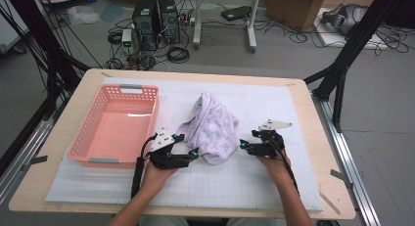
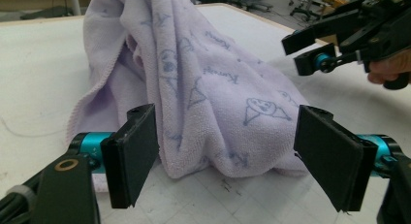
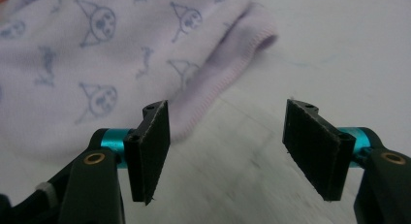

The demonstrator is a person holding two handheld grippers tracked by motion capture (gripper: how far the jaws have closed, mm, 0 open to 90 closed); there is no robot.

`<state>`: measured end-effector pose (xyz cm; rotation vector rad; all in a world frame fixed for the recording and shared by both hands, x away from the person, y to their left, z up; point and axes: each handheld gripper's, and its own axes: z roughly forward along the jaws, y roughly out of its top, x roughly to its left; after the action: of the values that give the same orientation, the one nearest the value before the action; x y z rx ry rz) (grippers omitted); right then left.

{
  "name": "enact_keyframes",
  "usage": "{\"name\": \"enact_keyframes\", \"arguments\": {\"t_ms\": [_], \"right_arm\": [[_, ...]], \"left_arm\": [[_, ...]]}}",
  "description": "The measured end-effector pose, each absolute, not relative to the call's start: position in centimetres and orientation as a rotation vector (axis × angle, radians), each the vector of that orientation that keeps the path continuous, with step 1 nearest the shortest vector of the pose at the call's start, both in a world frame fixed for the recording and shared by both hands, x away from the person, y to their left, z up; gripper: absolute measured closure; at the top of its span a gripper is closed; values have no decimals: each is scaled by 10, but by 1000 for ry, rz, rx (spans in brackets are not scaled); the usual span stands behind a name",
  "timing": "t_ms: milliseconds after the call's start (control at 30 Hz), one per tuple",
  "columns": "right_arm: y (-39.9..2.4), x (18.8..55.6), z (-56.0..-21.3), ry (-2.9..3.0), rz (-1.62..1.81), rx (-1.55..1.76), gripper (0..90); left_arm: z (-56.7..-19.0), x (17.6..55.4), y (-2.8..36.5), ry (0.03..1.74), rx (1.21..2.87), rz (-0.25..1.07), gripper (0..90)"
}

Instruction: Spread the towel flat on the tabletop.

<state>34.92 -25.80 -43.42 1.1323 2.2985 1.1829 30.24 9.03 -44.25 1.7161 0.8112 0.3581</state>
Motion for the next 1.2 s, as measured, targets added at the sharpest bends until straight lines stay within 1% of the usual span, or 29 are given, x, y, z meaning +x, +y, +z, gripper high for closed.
{"name": "enact_keyframes", "arguments": {"t_ms": [100, 167, 200, 233, 267, 300, 400, 600, 733, 867, 933, 967, 1000, 1033, 1133, 1200], "right_arm": [[-240, 358, -440, 2370, 1189, 1135, 429], [-225, 360, -447, 2439, 1131, 1088, 499], [-220, 358, -448, 2419, 1090, 1049, 552], [-217, 356, -446, 2455, 1098, 993, 776], [-215, 356, -445, 2482, 1106, 966, 822], [-213, 353, -443, 2484, 1069, 930, 845], [-224, 344, -435, 2458, 1059, 915, 854], [-287, 311, -406, 2305, 1106, 989, 854], [-323, 296, -399, 2159, 979, 1088, 854], [-348, 295, -403, 2062, 992, 1220, 850], [-349, 294, -408, 2074, 991, 1227, 825], [-349, 294, -409, 2077, 992, 1230, 790], [-348, 294, -410, 2073, 993, 1236, 718], [-349, 294, -411, 2062, 992, 1241, 675], [-352, 292, -409, 2023, 1013, 1251, 617], [-355, 291, -409, 2003, 1023, 1248, 613]], "left_arm": [[-445, 298, 93, 813, 1747, 355, 255], [-447, 297, 95, 823, 1748, 344, 260], [-447, 298, 96, 825, 1744, 328, 267], [-447, 298, 97, 826, 1742, 331, 275], [-447, 299, 98, 826, 1746, 335, 277], [-447, 299, 99, 827, 1747, 334, 278], [-447, 299, 100, 826, 1745, 331, 284], [-447, 299, 98, 818, 1754, 327, 293], [-447, 299, 94, 794, 1777, 330, 312], [-447, 299, 89, 768, 1784, 321, 346], [-447, 300, 87, 752, 1790, 318, 389], [-447, 300, 85, 746, 1787, 317, 412], [-446, 301, 84, 734, 1796, 317, 437], [-444, 303, 82, 722, 1809, 312, 454], [-438, 308, 77, 699, 1803, 292, 487], [-438, 316, 73, 708, 1778, 266, 535]]}}
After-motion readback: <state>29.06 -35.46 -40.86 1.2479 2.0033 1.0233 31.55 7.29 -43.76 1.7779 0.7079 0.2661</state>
